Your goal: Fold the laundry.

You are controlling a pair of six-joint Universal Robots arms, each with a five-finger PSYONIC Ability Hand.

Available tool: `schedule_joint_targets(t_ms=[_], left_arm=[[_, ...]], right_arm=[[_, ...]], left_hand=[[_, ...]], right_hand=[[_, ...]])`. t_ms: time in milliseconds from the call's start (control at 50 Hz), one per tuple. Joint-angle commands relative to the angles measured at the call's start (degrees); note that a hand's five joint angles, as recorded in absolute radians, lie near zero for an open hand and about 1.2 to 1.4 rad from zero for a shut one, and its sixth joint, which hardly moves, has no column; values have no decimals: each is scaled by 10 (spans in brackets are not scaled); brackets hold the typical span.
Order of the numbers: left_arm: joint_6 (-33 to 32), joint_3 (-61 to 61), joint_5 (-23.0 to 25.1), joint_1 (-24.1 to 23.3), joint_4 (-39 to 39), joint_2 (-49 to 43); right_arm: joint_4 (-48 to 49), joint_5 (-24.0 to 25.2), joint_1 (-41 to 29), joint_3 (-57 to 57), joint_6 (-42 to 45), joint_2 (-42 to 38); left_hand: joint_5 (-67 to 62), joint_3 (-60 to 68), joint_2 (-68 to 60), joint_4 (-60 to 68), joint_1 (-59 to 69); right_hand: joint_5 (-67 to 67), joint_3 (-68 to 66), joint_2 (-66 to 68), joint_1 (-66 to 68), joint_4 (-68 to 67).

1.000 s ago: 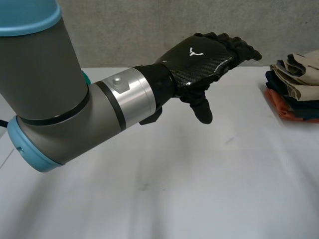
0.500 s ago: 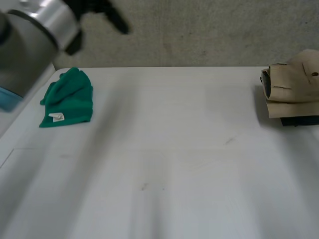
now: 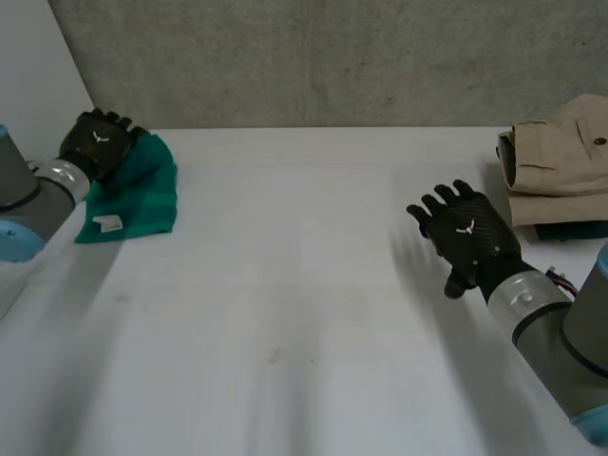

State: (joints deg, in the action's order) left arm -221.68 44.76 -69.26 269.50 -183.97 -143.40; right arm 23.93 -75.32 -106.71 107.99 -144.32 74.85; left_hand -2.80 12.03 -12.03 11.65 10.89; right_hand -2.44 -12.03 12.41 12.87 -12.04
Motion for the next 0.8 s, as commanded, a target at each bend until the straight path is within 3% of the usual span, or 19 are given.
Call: schedule_joint_targets(t_ms=[20,300,380,480,540,620,700,800], left_arm=[[3,-124,6,5,-11,-115],[3,-277,9,5,-50,-254],[3,-300,10,5,-58,-273],[4,-313,-1,-3,-72,-282],[5,-304,-18,-14,-75,-273],[48,-265,-57,-42,-66,-202],[174,-123,-60,-63,-71,-48],[279,20,-60,-94,-113,117]], right_arm=[[4,4,2,16,-2,-1],[6,-2,2,21,-3,-15],[6,-2,2,21,-4,-15],[7,-3,1,21,-4,-15],[7,-3,2,21,-4,-16],[7,-2,2,22,-6,-16],[7,-2,2,22,-6,-16],[7,-3,3,22,-6,-16]], left_hand=[[2,5,-5,9,17],[-14,22,-22,26,34],[-172,180,-180,184,191],[-671,679,-679,683,691],[-672,680,-680,684,691],[-672,680,-680,684,691],[-672,680,-680,684,691],[-672,680,-680,684,691]], right_hand=[[24,20,-24,-29,20],[24,20,-24,-29,20],[24,20,-24,-29,20],[24,20,-24,-29,20],[24,20,-24,-29,20],[24,20,-24,-29,20],[24,20,-24,-29,20],[24,20,-24,-29,20]])
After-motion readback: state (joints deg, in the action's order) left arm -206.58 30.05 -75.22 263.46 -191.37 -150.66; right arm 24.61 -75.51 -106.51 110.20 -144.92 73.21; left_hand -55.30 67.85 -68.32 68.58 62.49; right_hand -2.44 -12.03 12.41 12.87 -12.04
